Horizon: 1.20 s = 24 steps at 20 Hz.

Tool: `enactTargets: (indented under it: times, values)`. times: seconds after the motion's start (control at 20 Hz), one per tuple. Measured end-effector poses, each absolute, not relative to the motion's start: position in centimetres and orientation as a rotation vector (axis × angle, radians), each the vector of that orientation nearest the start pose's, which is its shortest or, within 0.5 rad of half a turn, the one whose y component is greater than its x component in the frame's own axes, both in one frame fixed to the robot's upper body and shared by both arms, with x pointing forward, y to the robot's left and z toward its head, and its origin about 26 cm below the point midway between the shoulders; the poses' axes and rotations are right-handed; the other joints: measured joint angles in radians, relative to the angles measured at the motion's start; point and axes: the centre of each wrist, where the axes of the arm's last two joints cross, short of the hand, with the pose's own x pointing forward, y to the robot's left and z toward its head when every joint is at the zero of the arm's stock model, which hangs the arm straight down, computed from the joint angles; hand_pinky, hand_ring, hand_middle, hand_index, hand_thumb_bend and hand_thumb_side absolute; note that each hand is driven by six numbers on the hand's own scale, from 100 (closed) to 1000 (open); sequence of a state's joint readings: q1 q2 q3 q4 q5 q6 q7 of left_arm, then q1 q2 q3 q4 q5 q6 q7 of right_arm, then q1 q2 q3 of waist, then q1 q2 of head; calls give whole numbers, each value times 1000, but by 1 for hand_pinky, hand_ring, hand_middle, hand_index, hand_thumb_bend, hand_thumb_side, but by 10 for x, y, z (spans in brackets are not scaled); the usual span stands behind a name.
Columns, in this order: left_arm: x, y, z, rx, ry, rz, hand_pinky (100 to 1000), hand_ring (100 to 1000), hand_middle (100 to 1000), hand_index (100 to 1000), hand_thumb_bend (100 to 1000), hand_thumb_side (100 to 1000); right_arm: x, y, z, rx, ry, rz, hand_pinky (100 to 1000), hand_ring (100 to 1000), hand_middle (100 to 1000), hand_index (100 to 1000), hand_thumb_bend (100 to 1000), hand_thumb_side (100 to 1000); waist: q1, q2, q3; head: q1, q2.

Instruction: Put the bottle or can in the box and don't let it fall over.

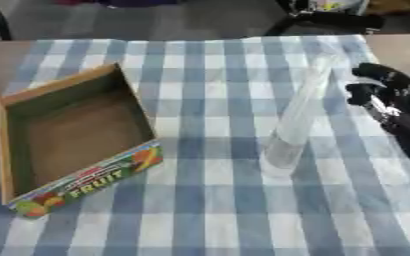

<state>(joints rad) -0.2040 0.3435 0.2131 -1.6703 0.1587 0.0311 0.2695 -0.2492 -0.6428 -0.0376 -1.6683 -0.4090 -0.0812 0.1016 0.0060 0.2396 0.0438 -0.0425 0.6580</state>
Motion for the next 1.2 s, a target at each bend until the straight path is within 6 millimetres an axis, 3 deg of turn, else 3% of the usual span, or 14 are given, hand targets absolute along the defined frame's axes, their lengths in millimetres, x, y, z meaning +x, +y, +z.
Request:
enactTargets:
  times: [1.2]
  values:
    - [317,355,115,431,-1883,224,864,519,700,775,766,544,334,-343,158,52,-1944,478,771,826,871,868,349,400,1,0,8,-11,0]
